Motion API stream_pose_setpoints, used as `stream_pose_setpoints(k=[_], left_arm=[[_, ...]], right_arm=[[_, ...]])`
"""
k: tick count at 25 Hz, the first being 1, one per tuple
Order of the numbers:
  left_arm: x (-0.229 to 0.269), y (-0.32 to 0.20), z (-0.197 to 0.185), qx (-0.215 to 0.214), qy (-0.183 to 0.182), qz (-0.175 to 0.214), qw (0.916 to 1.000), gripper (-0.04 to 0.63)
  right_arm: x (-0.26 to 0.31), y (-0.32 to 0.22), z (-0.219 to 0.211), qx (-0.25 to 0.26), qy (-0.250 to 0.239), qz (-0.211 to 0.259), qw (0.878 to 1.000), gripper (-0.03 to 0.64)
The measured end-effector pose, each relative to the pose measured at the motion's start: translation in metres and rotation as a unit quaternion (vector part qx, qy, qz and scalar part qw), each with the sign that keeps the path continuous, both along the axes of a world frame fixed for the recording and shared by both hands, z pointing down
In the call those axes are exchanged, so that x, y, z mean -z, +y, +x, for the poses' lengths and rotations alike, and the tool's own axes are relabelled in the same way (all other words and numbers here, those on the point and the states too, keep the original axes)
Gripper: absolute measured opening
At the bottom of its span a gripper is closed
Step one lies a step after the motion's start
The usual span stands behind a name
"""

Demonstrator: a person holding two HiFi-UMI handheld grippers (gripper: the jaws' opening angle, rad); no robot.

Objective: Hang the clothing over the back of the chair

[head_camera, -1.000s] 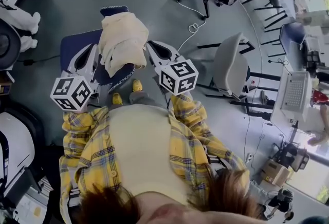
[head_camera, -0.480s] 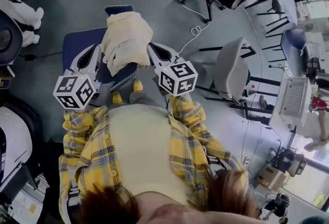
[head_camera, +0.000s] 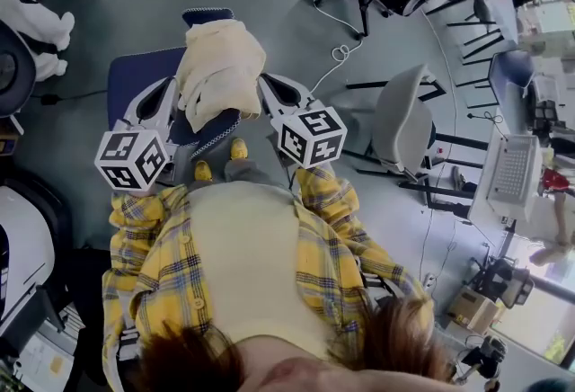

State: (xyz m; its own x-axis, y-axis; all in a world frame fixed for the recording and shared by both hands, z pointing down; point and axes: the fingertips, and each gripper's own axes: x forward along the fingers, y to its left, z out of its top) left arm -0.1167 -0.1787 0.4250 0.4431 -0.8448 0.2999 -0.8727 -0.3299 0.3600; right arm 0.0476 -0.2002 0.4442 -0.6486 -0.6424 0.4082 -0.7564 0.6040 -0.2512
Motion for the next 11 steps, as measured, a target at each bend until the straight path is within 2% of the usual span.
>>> stream_pose_setpoints(k=[11], left_arm=[[-0.003, 0.000, 0.015, -0.017, -0.004, -0.003, 0.9998, 0.006]], right_arm=[[-0.005, 0.001, 0.003, -0.002, -0.002, -0.004, 1.000, 0.014]])
